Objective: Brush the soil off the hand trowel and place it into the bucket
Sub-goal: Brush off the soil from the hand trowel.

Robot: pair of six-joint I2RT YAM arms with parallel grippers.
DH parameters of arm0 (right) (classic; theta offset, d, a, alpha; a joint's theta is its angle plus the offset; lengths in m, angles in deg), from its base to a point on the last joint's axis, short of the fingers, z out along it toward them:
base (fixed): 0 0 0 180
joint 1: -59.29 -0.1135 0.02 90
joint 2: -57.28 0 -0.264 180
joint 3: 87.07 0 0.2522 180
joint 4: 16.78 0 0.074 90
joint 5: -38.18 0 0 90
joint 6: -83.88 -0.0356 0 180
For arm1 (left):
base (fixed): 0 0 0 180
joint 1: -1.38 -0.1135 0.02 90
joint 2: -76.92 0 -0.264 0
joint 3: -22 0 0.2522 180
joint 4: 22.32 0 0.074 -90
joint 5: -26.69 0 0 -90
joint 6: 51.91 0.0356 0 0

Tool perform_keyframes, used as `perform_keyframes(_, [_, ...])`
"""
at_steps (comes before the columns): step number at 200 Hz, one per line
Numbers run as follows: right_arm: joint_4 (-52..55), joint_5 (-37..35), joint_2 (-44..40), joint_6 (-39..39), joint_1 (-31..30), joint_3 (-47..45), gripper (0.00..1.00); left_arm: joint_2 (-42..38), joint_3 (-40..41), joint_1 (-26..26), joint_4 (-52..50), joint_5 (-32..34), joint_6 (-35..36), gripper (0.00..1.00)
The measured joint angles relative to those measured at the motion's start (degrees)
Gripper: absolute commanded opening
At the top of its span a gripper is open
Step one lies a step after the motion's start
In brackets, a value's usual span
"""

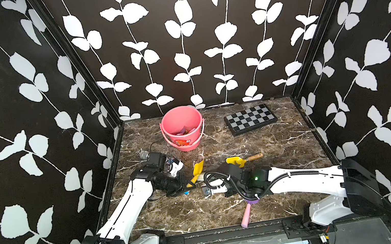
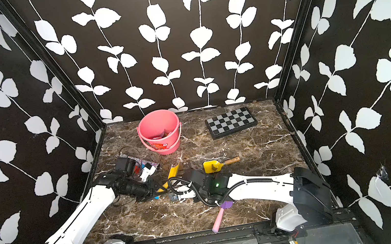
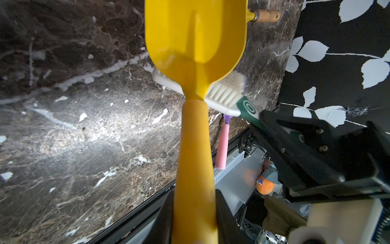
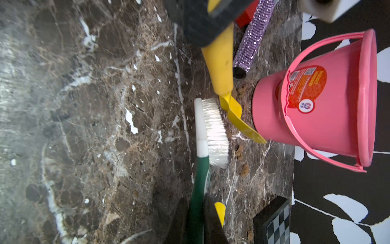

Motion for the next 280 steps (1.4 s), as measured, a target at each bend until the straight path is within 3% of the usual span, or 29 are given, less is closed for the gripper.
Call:
perform_keyframes(33, [-6.1,-0.3,-0.1,4.9,0.7,-3.6,0.0,-0.7,0.0,0.0,-1.4,-0.9,1.4,0.0])
perform_keyframes(99, [-18.8,-2.5,-0.6,12.9,8.6,-10.3,0.0,-1.3,0.0,0.0,-3.7,-4.3,1.5,0.0])
perform_keyframes(203, [-20.3,1.2,-5.4,13.5,1.8,-14.9,0.0,0.3,-2.9,1.0,-5.4,-3.6,1.5,0.0])
perform_keyframes(280, [-20.9,-1.6,-4.3,15.6,8.8,-14.9,0.0,0.8,-3.0,2.8,-6.3,-0.5,3.2,0.0])
